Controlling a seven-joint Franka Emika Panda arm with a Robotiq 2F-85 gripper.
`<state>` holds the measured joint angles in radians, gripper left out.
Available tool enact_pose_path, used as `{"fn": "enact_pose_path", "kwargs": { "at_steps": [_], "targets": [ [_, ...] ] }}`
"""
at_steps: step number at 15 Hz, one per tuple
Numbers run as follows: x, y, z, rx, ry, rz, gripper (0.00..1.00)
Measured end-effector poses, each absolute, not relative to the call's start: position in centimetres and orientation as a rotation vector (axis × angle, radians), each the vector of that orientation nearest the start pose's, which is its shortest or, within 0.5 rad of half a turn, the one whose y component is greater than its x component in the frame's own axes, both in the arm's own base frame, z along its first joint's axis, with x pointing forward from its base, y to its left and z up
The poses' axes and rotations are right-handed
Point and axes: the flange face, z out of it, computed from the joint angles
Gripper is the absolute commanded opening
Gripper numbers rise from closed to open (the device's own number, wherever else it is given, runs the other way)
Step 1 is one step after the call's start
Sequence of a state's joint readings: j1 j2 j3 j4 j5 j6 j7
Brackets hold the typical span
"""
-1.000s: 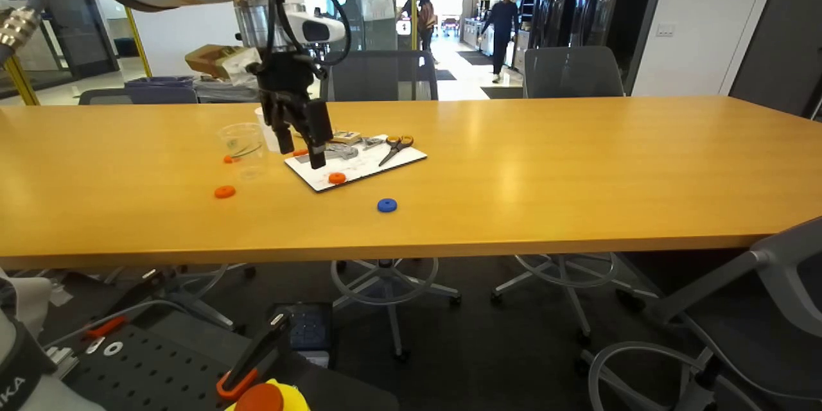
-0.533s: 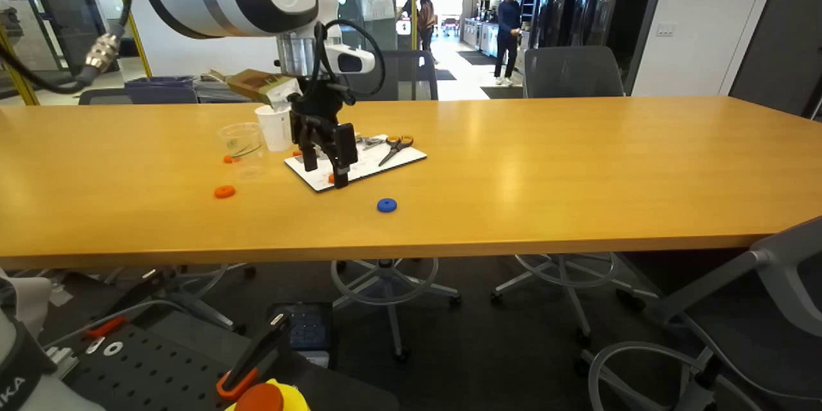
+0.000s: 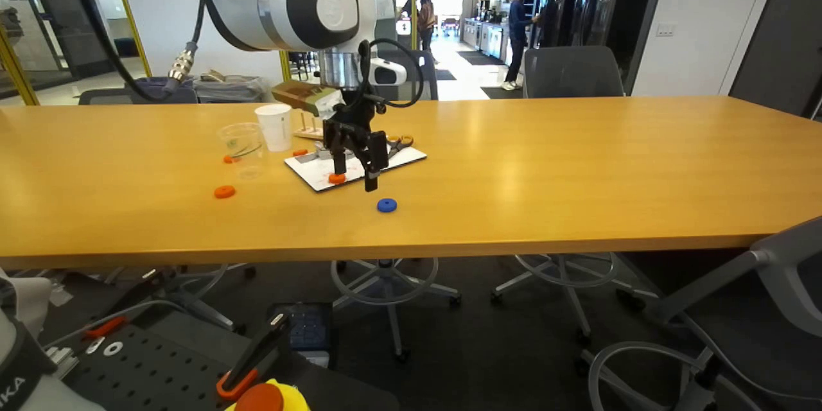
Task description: Put the blue disc in the clear cup and the orange discs in the white cup
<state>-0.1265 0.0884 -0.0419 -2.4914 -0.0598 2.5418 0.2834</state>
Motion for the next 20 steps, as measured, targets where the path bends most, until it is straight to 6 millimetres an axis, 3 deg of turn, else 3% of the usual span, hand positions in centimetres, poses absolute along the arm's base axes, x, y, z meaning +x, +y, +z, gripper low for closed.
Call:
{"fn": "enact_pose_path", "kwargs": {
  "at_steps": [8, 20],
  "targets": [
    [48.1, -9.8, 21.7, -3.072, 0.624, 0.124, 1.0],
    [50.9, -11.8, 19.8, -3.059, 0.603, 0.123, 1.0]
  ]
}}
